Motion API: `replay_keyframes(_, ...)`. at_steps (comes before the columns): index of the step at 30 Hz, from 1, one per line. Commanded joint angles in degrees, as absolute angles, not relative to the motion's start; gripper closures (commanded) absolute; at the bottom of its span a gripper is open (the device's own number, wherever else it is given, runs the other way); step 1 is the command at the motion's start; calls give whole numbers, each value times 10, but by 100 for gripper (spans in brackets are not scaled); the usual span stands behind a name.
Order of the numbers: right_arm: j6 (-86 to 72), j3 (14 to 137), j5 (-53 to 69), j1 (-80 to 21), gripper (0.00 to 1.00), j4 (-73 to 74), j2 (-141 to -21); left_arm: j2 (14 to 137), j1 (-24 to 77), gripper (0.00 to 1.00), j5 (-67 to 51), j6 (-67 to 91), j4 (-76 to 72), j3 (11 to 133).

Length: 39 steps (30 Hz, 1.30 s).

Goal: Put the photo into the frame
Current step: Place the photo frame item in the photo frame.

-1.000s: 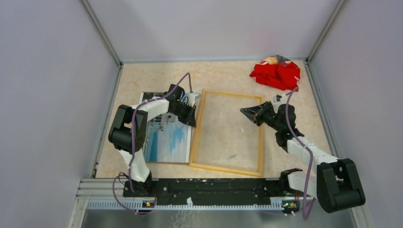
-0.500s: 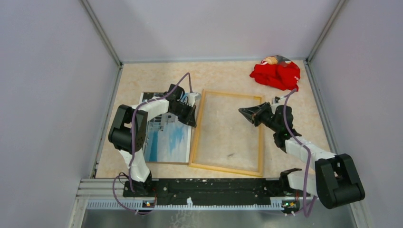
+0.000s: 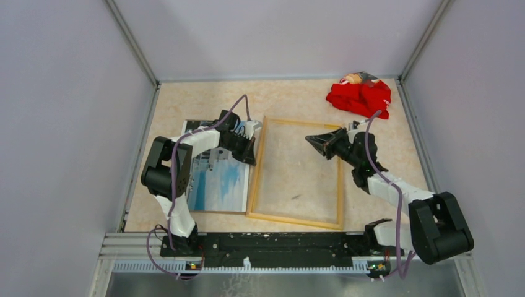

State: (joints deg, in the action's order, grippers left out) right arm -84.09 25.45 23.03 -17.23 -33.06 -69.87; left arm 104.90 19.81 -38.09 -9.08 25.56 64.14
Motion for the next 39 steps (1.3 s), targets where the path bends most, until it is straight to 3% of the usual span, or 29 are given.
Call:
replay_keyframes(1,-851,287,206,-185,100,-315,-717,1048,209,99,-419,-91,222,630)
replay_keyframes(39,-845,379,140,-240,100,-256,-742,1045,208,100,-416,-92,225,622)
